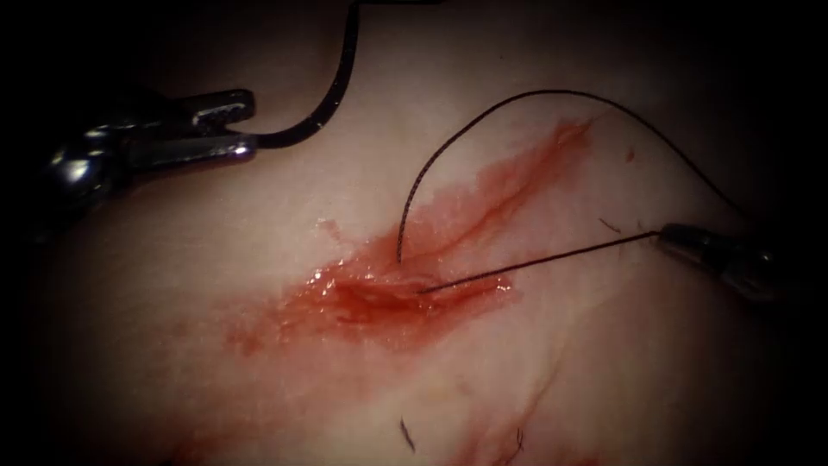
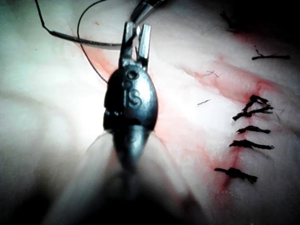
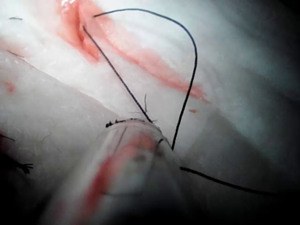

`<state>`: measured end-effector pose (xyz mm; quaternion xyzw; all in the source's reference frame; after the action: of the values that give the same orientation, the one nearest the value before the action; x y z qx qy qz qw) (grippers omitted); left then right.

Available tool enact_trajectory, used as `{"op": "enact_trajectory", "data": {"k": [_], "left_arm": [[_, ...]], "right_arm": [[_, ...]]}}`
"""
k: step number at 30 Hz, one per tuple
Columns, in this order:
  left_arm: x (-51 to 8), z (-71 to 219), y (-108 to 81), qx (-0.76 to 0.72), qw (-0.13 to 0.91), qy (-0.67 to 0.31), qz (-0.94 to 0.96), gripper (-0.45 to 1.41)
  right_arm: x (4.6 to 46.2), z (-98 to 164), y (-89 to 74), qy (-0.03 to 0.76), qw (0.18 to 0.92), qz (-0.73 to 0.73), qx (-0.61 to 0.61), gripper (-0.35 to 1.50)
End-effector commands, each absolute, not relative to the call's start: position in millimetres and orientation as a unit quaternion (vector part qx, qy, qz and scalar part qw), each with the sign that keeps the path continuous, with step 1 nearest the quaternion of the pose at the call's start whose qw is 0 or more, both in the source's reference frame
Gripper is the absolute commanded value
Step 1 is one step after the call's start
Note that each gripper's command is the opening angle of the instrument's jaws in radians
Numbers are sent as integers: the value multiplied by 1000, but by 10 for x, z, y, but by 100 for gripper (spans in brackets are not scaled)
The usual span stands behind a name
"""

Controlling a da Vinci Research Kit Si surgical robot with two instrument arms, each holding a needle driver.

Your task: Wound Closure

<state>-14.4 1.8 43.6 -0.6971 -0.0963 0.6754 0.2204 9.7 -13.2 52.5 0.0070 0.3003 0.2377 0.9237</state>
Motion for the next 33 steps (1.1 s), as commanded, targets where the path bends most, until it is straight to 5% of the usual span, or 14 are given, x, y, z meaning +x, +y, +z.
{"op": "enact_trajectory", "data": {"k": [1, 22, 28, 29, 31, 33], "left_arm": [[-149, 441, 17, -697, 220, -96, 675, -45], [-149, 442, 17, -697, 220, -96, 675, -45], [-149, 443, 17, -697, 221, -98, 675, -45], [-149, 444, 17, -697, 221, -98, 675, -45], [-149, 444, 17, -697, 221, -97, 675, -45], [-149, 444, 17, -697, 221, -97, 675, -45]], "right_arm": [[93, 533, -124, 295, 925, 241, 6, -35], [-40, 566, -92, 195, 934, 298, -25, -35], [-47, 565, -91, 166, 935, 311, -40, -35], [-44, 564, -91, 161, 937, 307, -42, -18], [-34, 561, -90, 162, 934, 314, -51, 93], [-26, 557, -88, 172, 929, 322, -63, 120]]}}
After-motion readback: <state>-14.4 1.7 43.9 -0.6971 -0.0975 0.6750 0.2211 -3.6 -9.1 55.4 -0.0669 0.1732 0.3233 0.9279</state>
